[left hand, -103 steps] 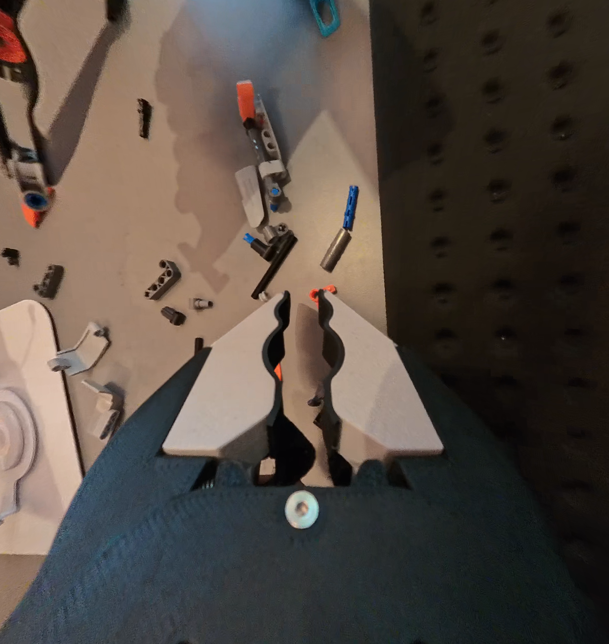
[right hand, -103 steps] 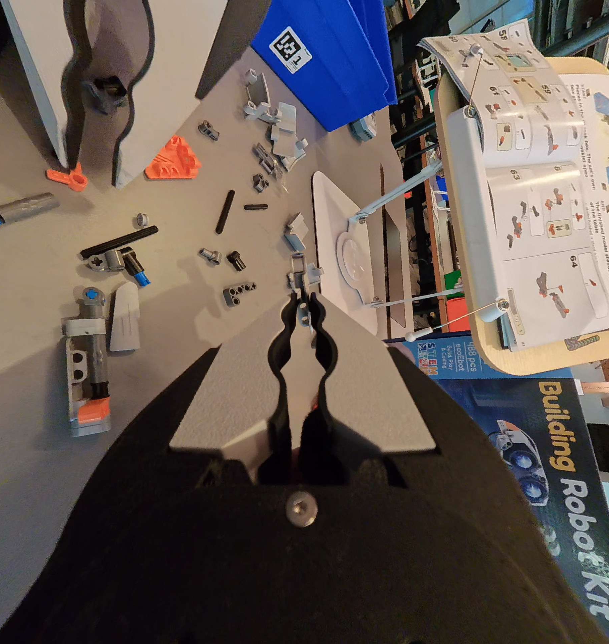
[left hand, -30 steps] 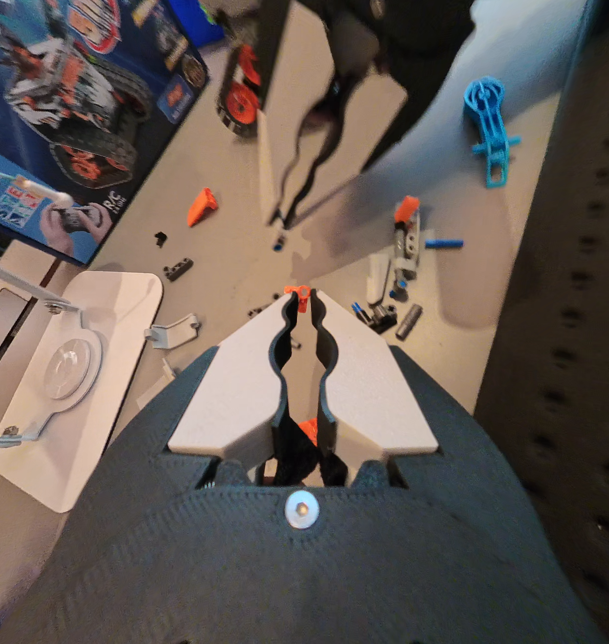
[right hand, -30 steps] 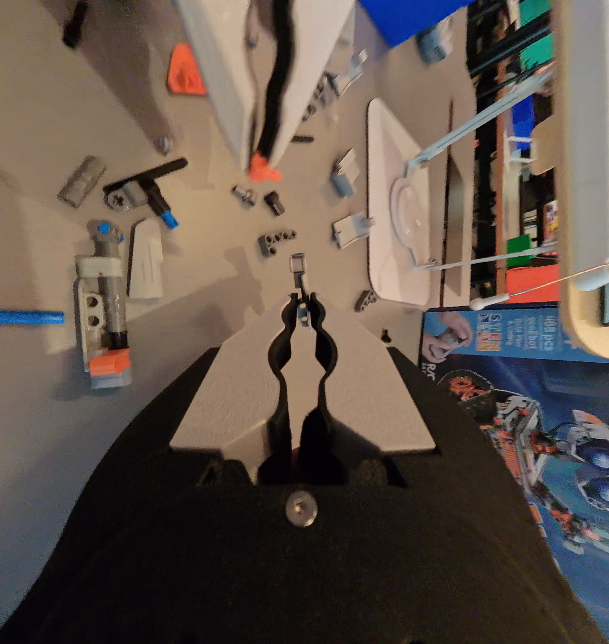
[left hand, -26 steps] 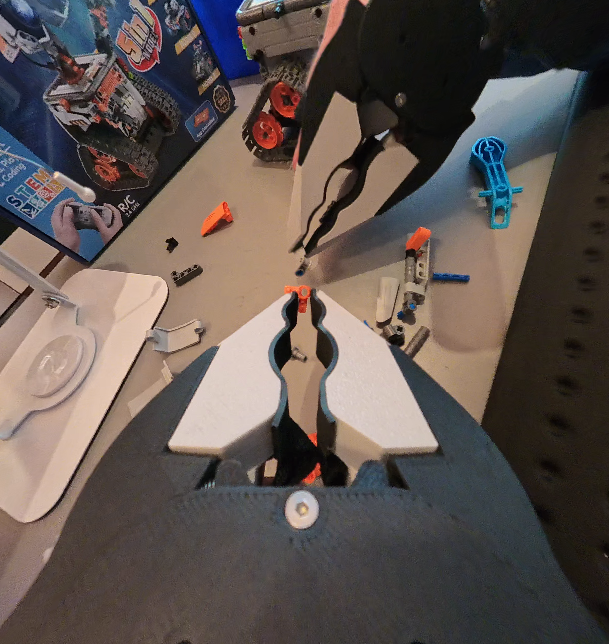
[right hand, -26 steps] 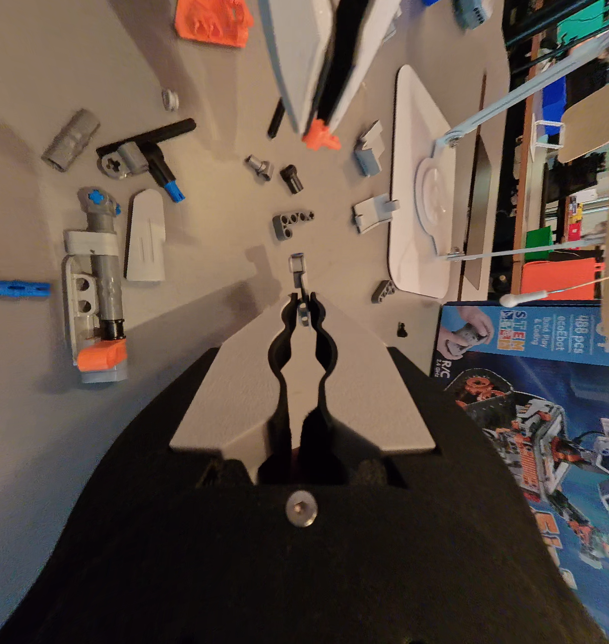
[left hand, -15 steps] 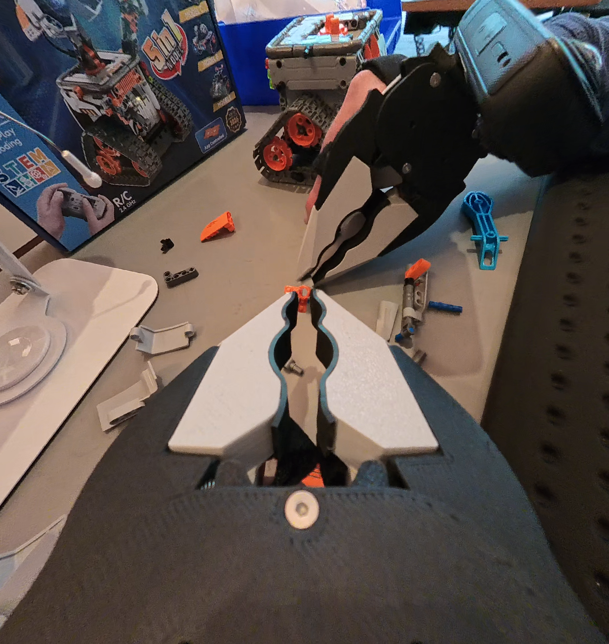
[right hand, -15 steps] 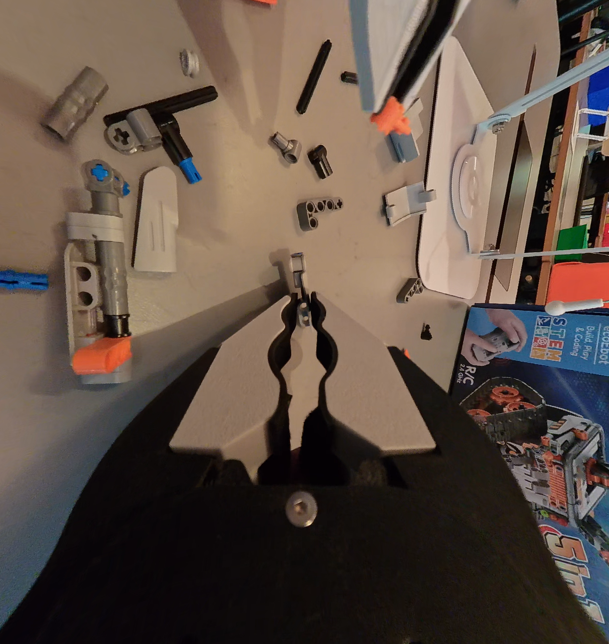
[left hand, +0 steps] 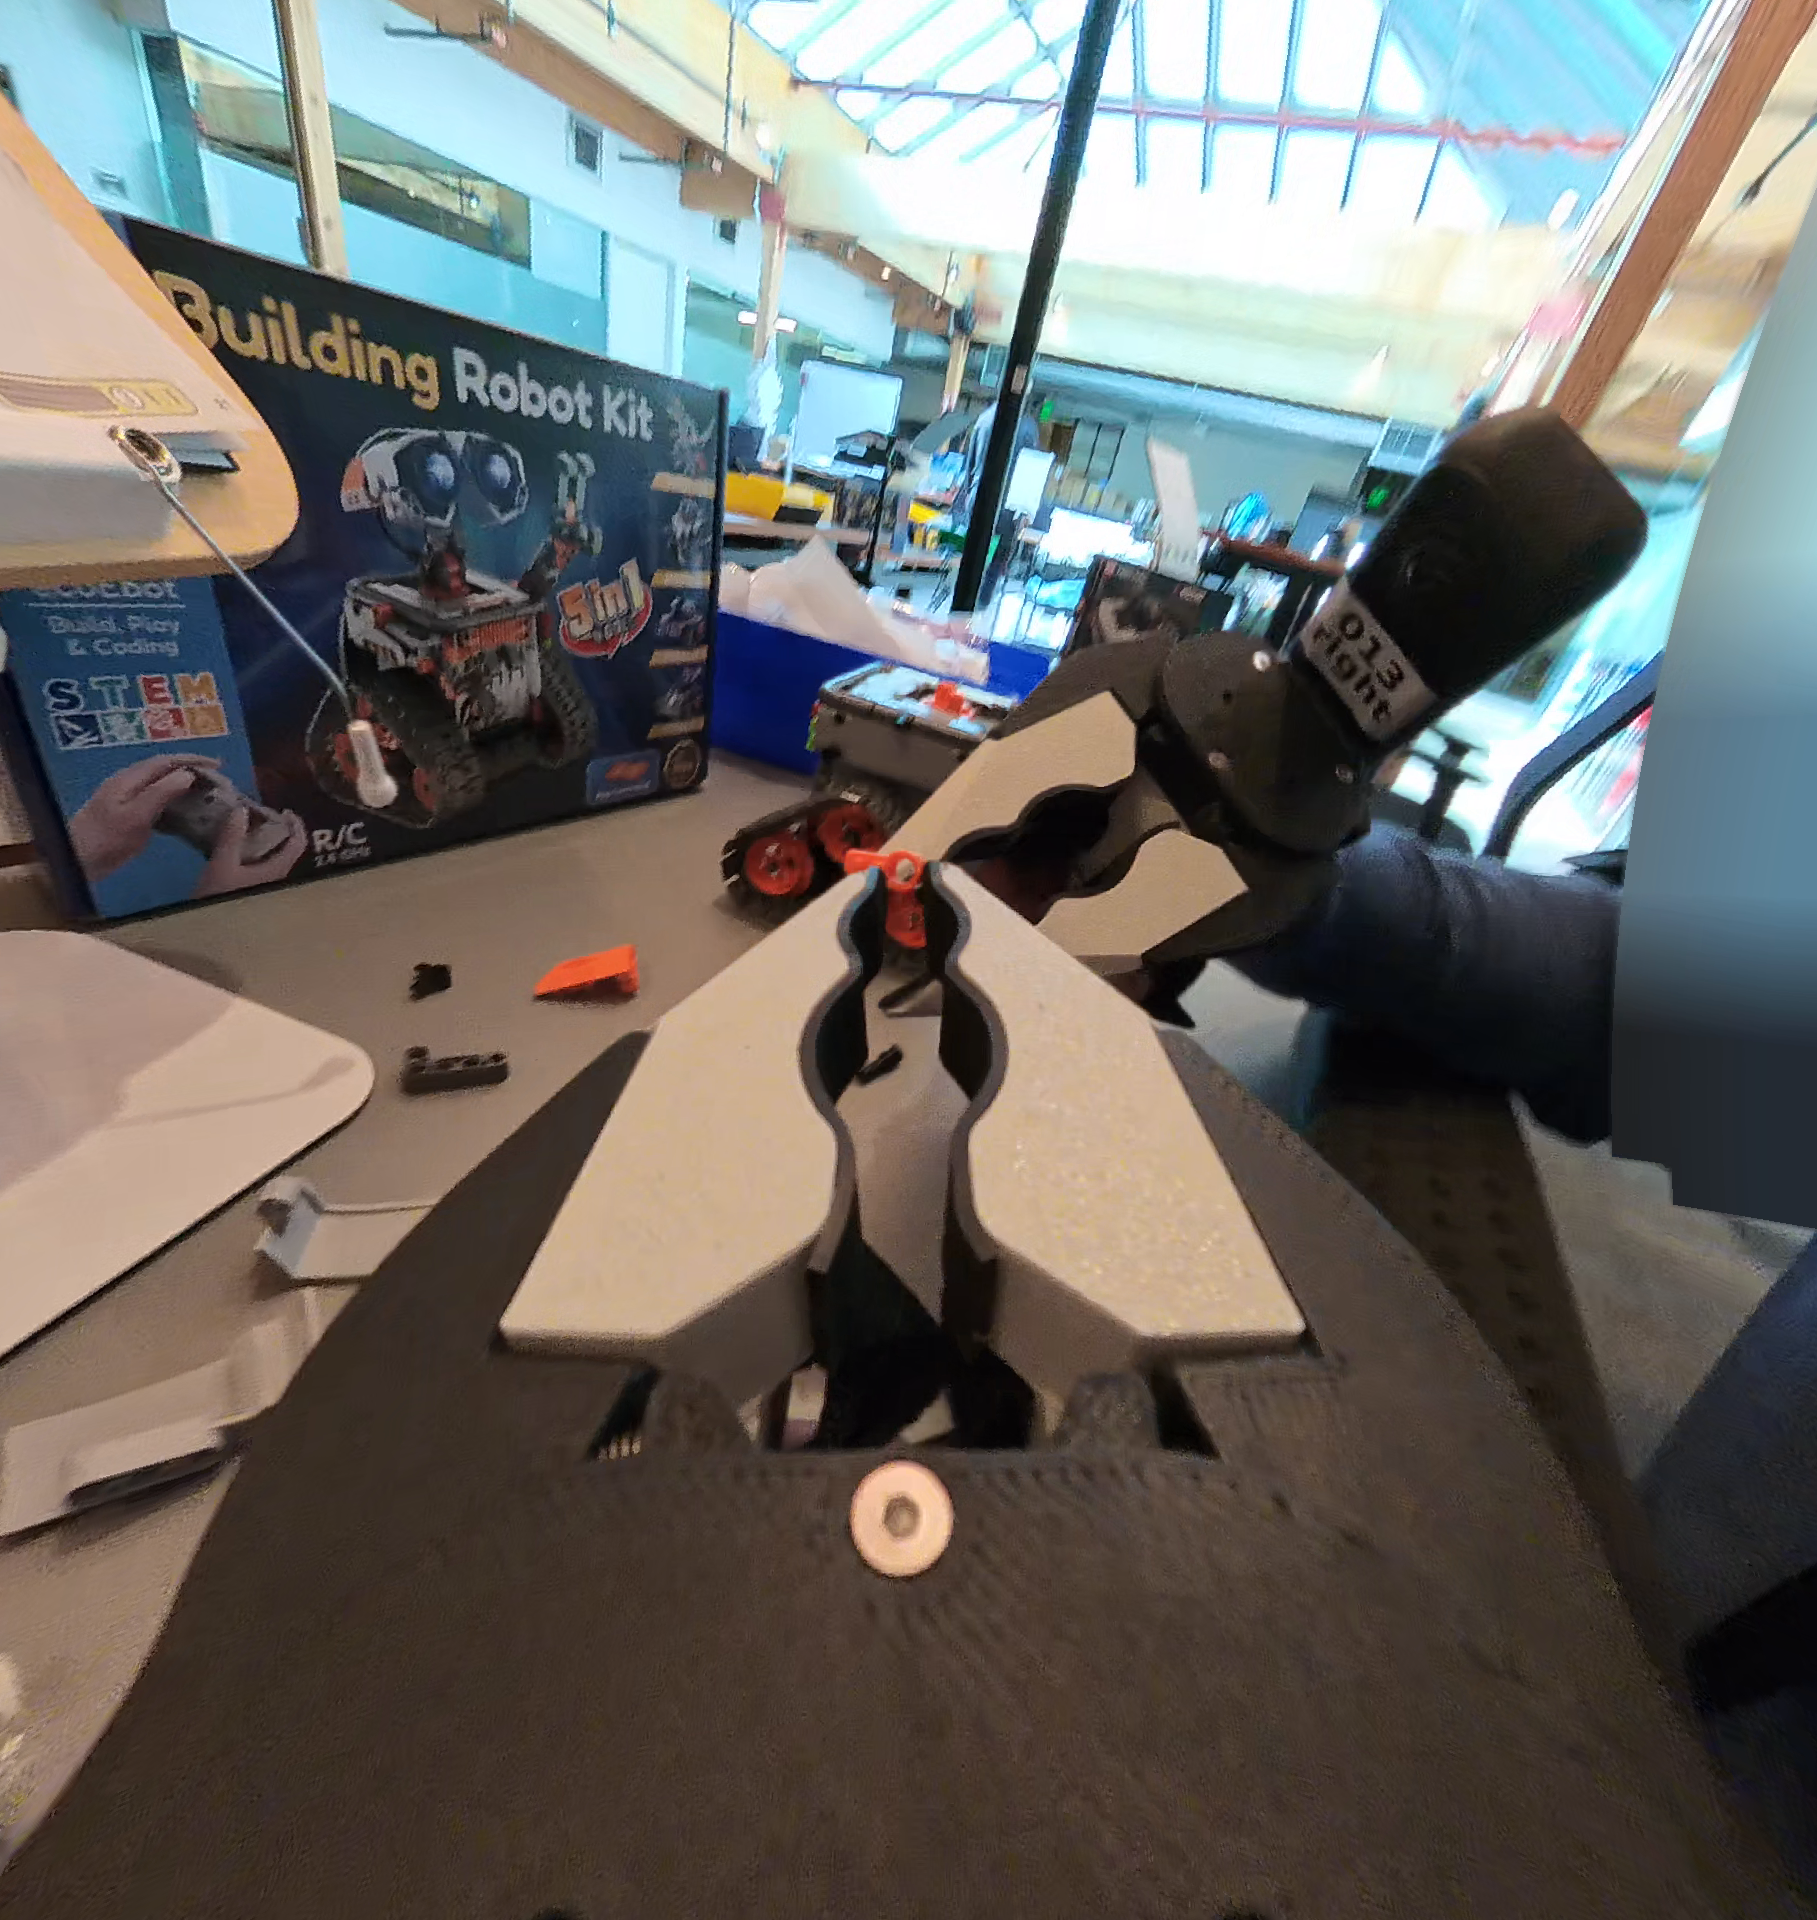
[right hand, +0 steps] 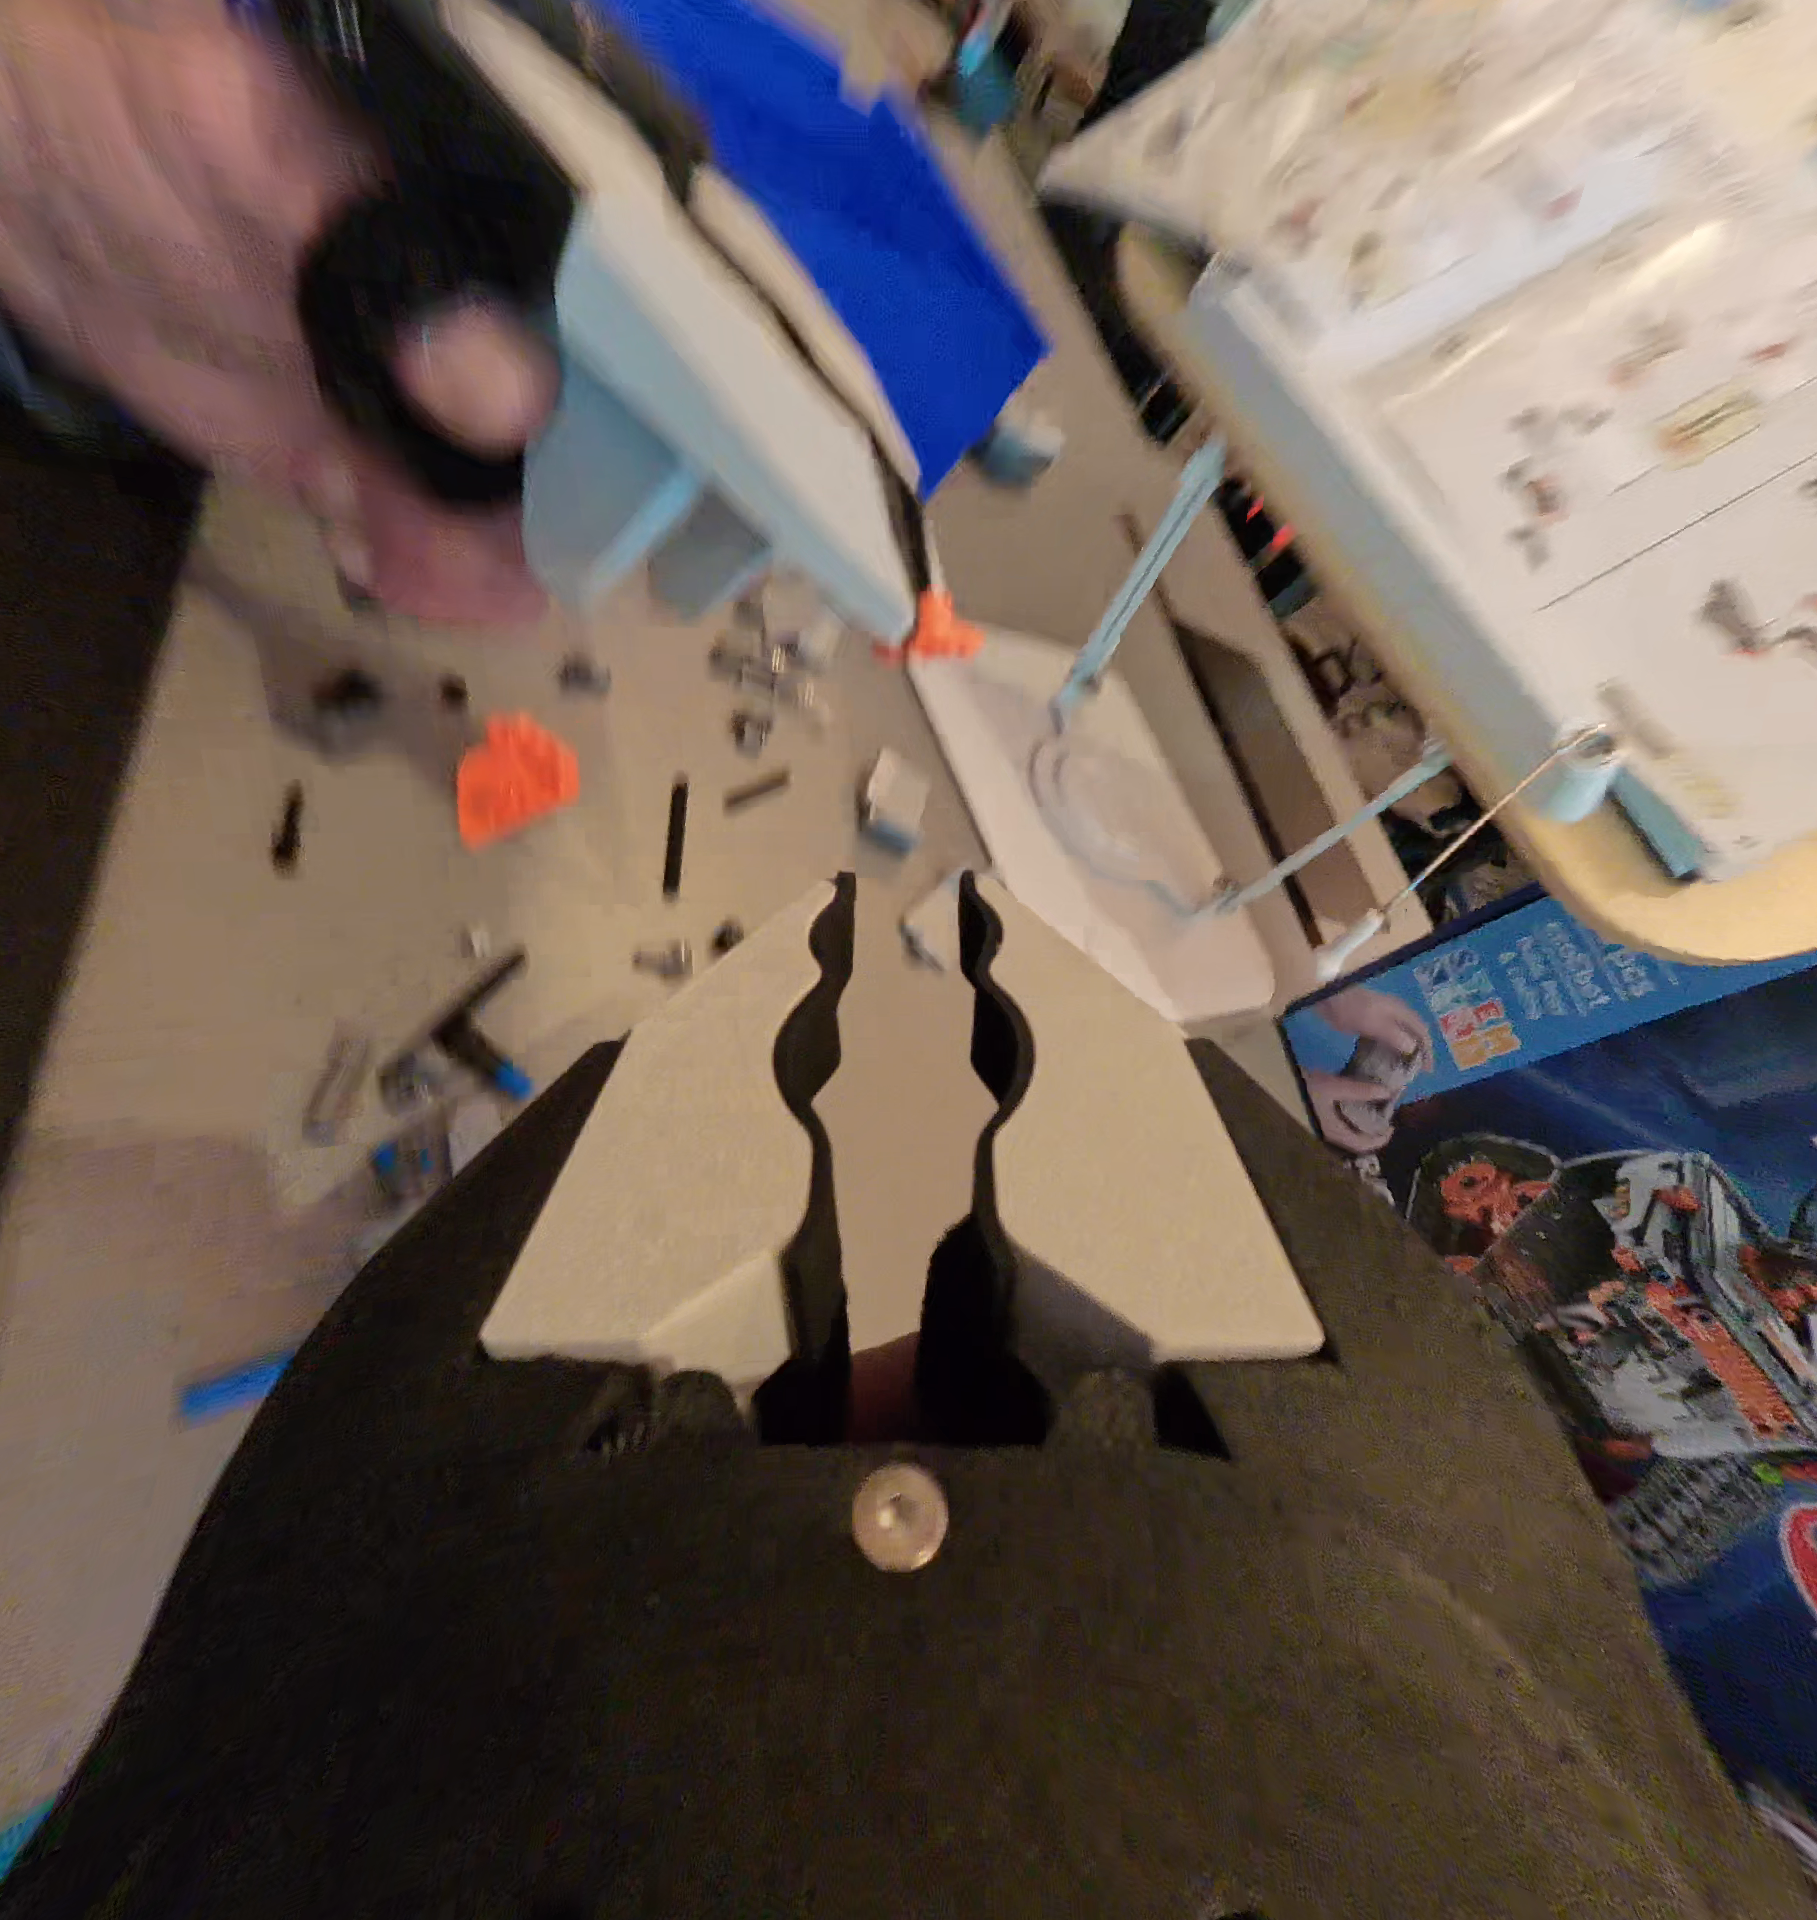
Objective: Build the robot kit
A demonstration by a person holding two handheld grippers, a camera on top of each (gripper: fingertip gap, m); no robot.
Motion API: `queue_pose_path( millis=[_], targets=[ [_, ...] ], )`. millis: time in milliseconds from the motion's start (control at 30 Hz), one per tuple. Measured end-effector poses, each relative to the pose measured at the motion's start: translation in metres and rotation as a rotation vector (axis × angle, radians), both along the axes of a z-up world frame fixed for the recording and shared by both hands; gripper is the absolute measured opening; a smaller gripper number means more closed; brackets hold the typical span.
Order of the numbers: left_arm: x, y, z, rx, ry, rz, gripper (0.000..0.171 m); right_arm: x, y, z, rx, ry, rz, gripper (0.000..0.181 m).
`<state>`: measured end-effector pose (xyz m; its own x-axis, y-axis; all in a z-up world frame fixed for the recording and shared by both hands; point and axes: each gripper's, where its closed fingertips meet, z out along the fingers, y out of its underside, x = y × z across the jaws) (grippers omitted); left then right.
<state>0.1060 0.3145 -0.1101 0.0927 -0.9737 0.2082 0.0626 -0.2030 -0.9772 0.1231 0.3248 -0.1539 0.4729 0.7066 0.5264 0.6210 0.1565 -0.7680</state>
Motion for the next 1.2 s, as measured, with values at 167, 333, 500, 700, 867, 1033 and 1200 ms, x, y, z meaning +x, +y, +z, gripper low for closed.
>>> queue_pose_path(
  millis=[167,333,500,700,867,1033,1200],
  targets=[
    [0.003,0.002,0.013,-0.136,-0.139,-0.026,0.006,-0.02,-0.01,0.044,0.118,0.195,-0.023,0.02],
    [0.012,-0.003,0.019,-0.211,-0.218,-0.061,0.006,-0.017,-0.004,0.056,0.179,0.272,-0.118,0.013],
    [0.017,0.0,0.024,-0.289,-0.289,-0.052,0.006,-0.011,-0.001,0.06,0.198,0.289,-0.171,0.008],
    [0.017,-0.002,0.029,-0.318,-0.329,-0.071,0.006,-0.009,-0.004,0.064,0.234,0.274,-0.172,0.001],
    [0.017,-0.004,0.03,-0.332,-0.334,-0.093,0.006,-0.009,-0.006,0.065,0.259,0.246,-0.158,0.0],
    [0.019,0.0,0.024,-0.267,-0.249,-0.062,0.009,0.005,-0.004,0.065,0.246,0.195,-0.126,0.0],
    [0.026,0.003,-0.014,-0.071,0.107,-0.065,0.019,0.036,0.002,0.045,0.143,0.075,-0.085,0.0]
  ],
)
